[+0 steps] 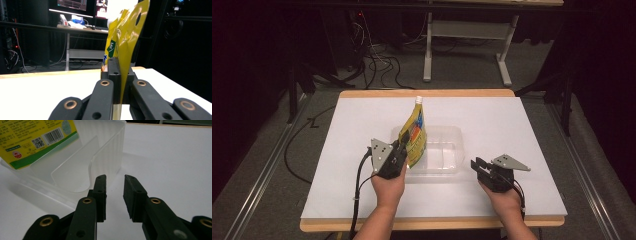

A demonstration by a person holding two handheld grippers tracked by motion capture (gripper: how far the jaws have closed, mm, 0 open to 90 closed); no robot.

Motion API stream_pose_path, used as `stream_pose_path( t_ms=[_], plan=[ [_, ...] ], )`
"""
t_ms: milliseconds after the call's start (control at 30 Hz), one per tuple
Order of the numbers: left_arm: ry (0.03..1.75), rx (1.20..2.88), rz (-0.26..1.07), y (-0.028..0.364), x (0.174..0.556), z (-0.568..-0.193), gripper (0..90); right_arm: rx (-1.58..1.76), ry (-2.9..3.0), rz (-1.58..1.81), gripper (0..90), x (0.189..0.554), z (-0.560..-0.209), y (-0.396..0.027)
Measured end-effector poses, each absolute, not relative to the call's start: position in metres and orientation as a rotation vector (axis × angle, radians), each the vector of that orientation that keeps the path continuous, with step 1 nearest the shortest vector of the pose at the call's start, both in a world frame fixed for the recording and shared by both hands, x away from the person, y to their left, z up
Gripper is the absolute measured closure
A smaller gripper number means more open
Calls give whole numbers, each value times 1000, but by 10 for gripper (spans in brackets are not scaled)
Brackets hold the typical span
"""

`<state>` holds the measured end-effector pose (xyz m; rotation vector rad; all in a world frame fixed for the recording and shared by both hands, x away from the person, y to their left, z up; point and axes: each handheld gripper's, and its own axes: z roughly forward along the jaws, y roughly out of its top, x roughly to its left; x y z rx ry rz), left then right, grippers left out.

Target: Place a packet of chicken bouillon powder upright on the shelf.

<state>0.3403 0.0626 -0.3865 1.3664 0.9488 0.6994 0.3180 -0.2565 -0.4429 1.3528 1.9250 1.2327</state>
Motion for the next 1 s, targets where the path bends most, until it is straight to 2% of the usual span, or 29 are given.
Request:
stream_pose_path(
  t_ms=[1000],
  plan=[
    [890,1452,734,57,333,-403,899,1345,1933,1228,733,318,-444,-255]
  ],
)
